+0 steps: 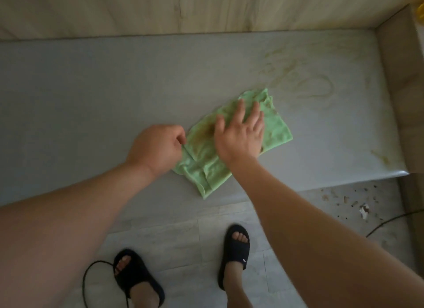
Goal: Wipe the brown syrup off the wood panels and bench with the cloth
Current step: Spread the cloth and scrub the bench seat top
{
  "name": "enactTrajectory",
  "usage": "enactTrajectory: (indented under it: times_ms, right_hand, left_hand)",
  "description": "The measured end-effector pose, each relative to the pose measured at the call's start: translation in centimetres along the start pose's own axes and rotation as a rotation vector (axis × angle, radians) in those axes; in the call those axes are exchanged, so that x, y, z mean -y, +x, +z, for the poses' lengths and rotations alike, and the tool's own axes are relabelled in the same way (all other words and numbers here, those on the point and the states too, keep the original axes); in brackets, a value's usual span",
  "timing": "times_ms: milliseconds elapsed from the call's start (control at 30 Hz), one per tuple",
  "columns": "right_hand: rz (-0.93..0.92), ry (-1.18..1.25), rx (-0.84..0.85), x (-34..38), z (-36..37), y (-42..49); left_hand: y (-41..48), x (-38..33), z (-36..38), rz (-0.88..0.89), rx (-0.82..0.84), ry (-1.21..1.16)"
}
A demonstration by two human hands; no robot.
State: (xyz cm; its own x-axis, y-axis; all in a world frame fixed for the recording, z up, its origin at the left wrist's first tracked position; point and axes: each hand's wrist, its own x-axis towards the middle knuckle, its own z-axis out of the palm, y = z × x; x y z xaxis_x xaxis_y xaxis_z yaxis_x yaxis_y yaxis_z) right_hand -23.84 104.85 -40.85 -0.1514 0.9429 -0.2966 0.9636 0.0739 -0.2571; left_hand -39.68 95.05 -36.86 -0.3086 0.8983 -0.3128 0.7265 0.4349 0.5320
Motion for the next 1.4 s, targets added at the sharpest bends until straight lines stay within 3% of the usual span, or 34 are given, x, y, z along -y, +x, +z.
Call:
enactTrajectory:
  times_ms: [100,200,300,467,667,800,967,1133,1400]
  right_hand:
    - [-0.145,-0.093,-0.023,2.5,3.8,-2.8]
    - [-0.494,-0.171,0.010,0.6,5.3,-6.0]
    - [-0.577,-0.167,-0.029,-4.5,3.9,-5.8]
    - [-0.416,-0.207,-0.121,-13.8,0.7,-2.9]
    - [-0.160,-0.197,-0.177,-23.2,-2.8,-0.3]
    - [-0.130,-0.226,-0.133,-29.5,-5.7,1.2]
    - [0.132,-0.167,-0.136,-37.8,-10.1,4.5]
    - [0.317,-0.065,-0.193,-36.8,-9.7,7.4]
    - [0.417,-0.044,-0.182,-35.8,-9.5,6.5]
  left_hand:
    - [1.0,1.0,-0.2,-0.069,-0.094,0.137]
    - [1.4,0.8,1.3,0.050,-0.132,0.265]
    - [1.7,-1.0,3.5,0.152,-0.116,0.361]
    - [3.2,-6.6,7.4,0.360,-0.052,0.415]
    - [4.9,-14.1,11.7,0.469,-0.006,0.445]
    - [5.4,-18.6,14.2,0.430,0.079,0.517]
    - [6.7,-22.2,16.4,0.226,0.437,0.685]
    - [7.0,-21.5,17.8,0.156,0.507,0.679]
    - [7.1,-22.7,17.5,0.082,0.574,0.711]
